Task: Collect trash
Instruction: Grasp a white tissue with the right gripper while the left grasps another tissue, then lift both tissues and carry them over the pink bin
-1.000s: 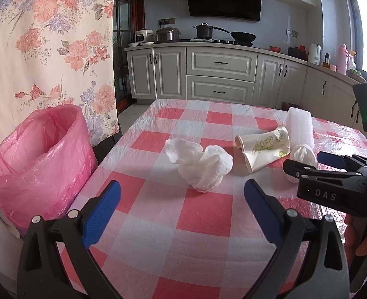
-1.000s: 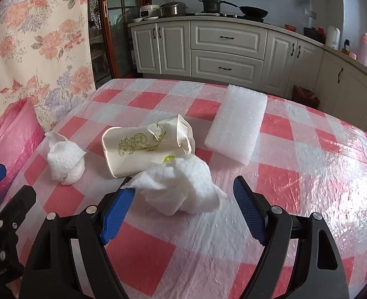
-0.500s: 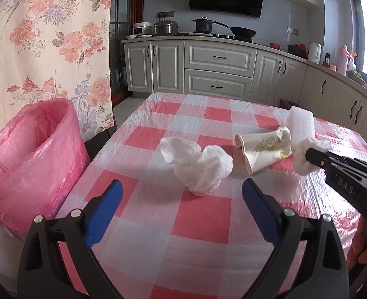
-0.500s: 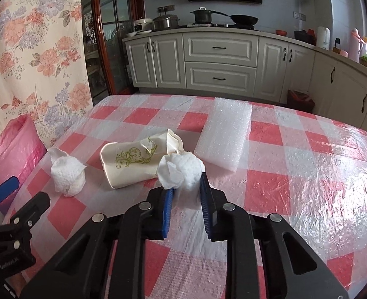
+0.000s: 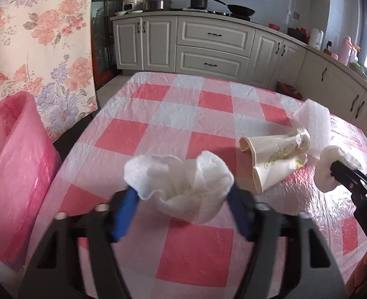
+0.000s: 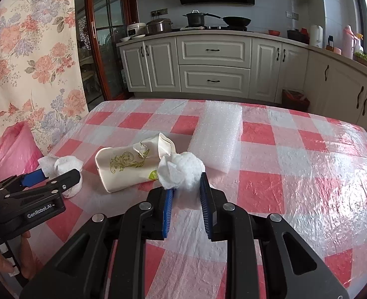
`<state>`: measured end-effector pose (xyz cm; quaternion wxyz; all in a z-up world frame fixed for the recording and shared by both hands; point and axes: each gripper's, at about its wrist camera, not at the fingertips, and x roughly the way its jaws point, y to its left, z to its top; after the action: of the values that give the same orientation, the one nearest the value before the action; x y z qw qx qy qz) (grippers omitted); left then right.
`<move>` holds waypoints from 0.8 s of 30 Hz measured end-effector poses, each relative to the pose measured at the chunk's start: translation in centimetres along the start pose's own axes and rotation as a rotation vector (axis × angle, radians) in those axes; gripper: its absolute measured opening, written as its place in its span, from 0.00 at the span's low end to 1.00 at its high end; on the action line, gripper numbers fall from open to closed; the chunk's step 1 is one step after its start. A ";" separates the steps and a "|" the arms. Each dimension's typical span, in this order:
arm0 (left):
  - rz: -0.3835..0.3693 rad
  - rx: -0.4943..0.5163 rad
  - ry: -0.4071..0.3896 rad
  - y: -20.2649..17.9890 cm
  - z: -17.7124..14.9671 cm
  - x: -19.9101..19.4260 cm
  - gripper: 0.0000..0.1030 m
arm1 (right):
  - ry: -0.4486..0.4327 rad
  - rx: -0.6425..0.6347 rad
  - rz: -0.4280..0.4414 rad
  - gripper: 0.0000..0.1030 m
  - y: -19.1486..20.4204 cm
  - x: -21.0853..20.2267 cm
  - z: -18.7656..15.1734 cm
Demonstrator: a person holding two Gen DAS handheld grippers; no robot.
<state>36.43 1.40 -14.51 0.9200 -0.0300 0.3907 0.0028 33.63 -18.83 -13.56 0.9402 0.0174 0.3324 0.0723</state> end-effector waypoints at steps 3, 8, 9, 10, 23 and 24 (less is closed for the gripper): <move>-0.018 0.012 -0.014 -0.2 -0.1 -0.2 0.30 | -0.006 -0.009 -0.005 0.23 0.2 -0.1 0.0; -0.023 0.032 -0.068 -0.7 -0.2 -1.2 0.25 | -0.003 -0.010 -0.008 0.23 0.2 0.0 -0.1; -0.020 0.036 -0.076 -0.8 -0.2 -1.3 0.25 | 0.001 -0.007 -0.006 0.23 0.2 0.0 0.0; -0.018 0.038 -0.080 -0.8 -0.2 -1.4 0.25 | 0.004 -0.002 -0.008 0.23 0.1 0.1 0.0; 0.016 0.052 -0.134 -1.1 -1.2 -3.6 0.25 | 0.038 0.079 0.009 0.23 -1.7 0.6 0.0; 0.009 0.054 -0.138 -1.1 -1.7 -4.2 0.25 | 0.043 0.059 -0.003 0.23 -1.5 0.3 -0.2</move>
<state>32.27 0.30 -12.60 0.9453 -0.0032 0.3263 -0.0017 33.88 -20.33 -14.02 0.9321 0.0431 0.3544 0.0614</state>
